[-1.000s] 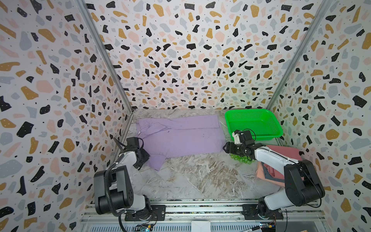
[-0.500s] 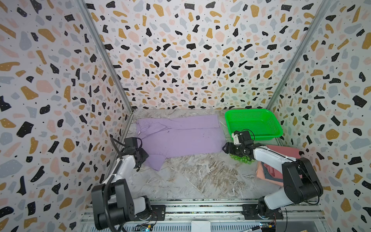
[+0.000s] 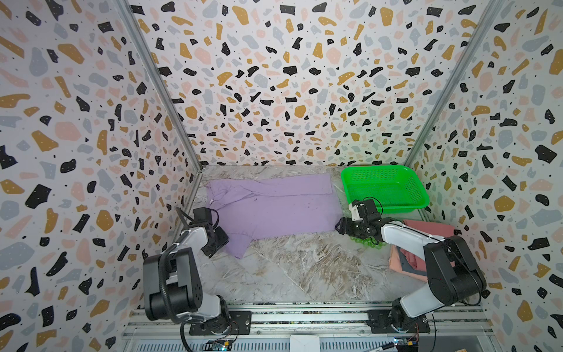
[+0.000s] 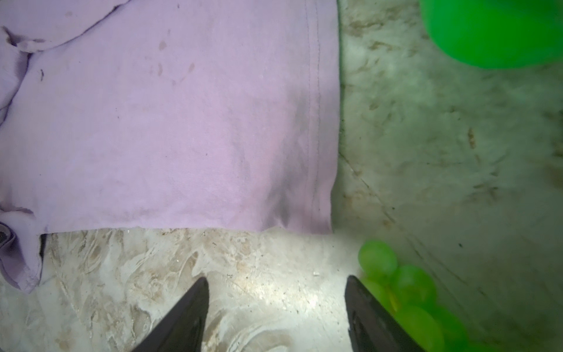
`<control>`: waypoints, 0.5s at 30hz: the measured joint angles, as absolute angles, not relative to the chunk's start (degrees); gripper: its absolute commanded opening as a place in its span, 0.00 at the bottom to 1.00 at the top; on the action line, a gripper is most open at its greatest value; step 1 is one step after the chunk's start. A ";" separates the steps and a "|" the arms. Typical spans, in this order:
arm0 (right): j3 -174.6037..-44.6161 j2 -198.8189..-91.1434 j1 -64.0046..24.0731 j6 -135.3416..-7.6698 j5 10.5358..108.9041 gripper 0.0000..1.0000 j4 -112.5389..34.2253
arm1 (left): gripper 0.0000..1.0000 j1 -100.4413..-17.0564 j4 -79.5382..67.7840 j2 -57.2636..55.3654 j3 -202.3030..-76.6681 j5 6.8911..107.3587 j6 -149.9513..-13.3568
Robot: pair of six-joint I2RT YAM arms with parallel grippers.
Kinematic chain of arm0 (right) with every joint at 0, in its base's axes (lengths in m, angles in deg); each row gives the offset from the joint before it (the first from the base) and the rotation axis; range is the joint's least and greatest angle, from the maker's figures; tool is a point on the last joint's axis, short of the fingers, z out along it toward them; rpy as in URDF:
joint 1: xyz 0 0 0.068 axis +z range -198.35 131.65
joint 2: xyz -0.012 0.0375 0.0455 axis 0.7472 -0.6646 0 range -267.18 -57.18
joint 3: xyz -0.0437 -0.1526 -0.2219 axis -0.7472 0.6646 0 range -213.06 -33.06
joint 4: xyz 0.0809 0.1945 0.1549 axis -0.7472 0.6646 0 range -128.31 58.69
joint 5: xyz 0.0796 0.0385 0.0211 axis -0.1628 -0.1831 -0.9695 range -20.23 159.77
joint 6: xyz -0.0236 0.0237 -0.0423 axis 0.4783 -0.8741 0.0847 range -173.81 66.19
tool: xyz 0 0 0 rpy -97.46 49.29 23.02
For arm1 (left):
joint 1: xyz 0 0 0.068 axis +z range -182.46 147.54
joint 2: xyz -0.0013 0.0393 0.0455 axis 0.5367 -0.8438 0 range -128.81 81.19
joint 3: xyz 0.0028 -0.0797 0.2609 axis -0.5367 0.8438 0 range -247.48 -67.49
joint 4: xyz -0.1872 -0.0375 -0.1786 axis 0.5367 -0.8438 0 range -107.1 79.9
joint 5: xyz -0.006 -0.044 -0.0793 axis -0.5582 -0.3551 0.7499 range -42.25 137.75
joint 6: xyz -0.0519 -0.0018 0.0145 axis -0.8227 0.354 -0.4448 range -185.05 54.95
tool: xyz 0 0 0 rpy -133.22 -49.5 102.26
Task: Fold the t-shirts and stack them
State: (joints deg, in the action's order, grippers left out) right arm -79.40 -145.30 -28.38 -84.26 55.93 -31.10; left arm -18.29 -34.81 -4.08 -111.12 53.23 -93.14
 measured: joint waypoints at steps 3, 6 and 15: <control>-79.40 -145.30 -28.34 -84.53 56.30 0.71 -31.10 | 0.38 -18.29 -34.41 -5.94 -112.61 52.66 -92.23; -79.40 -145.30 -28.34 -84.85 56.54 0.71 -31.13 | 0.39 -18.29 -34.46 -5.85 -112.65 52.31 -91.53; -80.41 -146.50 -28.16 -85.05 56.95 0.71 -31.45 | 0.44 -18.48 -33.67 -4.96 -112.65 53.23 -91.33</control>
